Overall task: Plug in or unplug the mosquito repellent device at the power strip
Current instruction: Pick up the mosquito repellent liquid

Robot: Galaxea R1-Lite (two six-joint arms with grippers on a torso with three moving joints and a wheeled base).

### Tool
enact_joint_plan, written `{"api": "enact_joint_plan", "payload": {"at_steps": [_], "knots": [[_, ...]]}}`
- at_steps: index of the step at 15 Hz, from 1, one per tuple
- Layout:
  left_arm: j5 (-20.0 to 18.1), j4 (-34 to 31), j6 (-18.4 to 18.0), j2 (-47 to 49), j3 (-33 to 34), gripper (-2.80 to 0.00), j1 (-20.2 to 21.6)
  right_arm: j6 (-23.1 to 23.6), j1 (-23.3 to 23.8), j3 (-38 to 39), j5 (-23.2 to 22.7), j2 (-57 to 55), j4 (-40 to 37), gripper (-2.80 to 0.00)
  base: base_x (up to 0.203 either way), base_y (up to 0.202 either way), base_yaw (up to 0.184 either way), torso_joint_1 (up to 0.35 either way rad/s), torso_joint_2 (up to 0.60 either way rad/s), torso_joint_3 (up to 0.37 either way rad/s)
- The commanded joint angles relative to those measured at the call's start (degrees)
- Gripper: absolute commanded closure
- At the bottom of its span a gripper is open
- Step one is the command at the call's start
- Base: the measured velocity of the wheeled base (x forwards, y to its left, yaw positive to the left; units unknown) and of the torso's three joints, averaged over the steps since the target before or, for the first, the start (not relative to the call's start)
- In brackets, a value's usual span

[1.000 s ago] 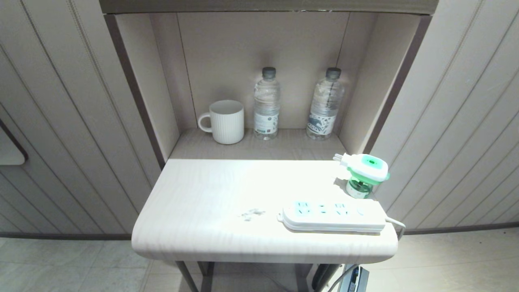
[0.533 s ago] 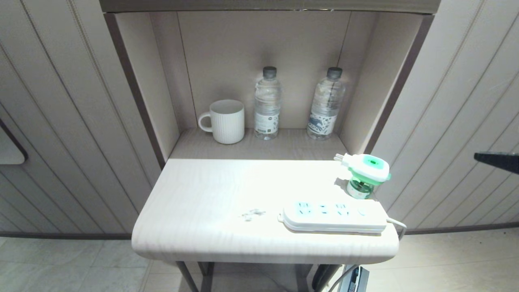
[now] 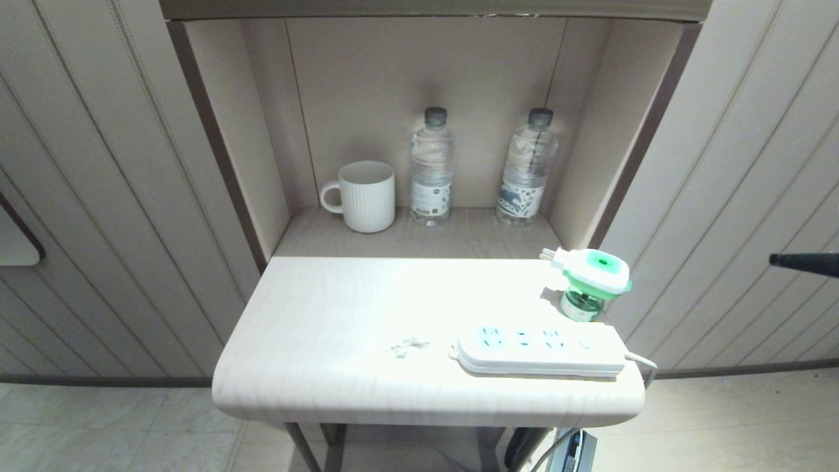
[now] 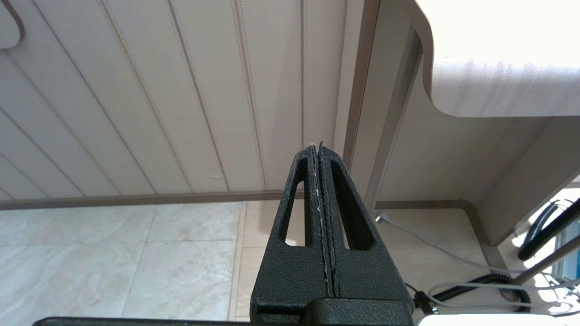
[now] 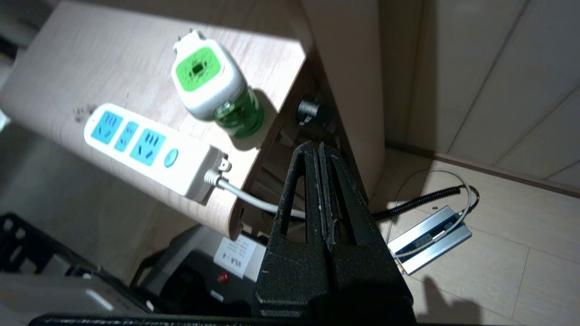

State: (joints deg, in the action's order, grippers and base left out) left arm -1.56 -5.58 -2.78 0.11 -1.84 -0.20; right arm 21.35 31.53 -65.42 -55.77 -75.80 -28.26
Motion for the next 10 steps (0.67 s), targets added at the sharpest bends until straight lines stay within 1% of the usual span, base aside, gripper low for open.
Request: {"api": "enact_joint_plan", "payload": {"at_steps": [1,2,4,8,9,10], "knots": [[-0.02,-0.04,-0.03,-0.02,0.08,0.00,0.03,7.51,-2.33,0.15,-0.43,-4.34,-4.29,0.00,0.000,0.000,0.000,0.000,0.00,0.000],[-0.02,-0.04,-0.03,-0.02,0.00,0.00,0.03,8.23,-2.92,-0.07,-0.71,-5.71,-4.51,0.00,0.000,0.000,0.000,0.000,0.00,0.000],[-0.02,-0.04,-0.03,-0.02,0.00,0.00,0.03,8.17,-2.81,0.95,-2.67,-5.48,-3.11,0.00,0.000,0.000,0.000,0.000,0.00,0.000],[-0.02,-0.04,-0.03,-0.02,0.08,0.00,0.02,6.86,-3.14,3.60,-3.20,3.04,-3.22,0.00,0.000,0.000,0.000,0.000,0.00,0.000],[-0.02,-0.04,-0.03,-0.02,0.01,0.00,0.03,6.62,-3.75,5.20,-3.18,6.12,-3.12,-2.80,0.000,0.000,0.000,0.000,0.00,0.000],[-0.02,-0.04,-0.03,-0.02,0.08,0.00,0.03,6.50,-4.35,6.61,-3.12,8.71,-2.97,-2.80,0.000,0.000,0.000,0.000,0.00,0.000]]}}
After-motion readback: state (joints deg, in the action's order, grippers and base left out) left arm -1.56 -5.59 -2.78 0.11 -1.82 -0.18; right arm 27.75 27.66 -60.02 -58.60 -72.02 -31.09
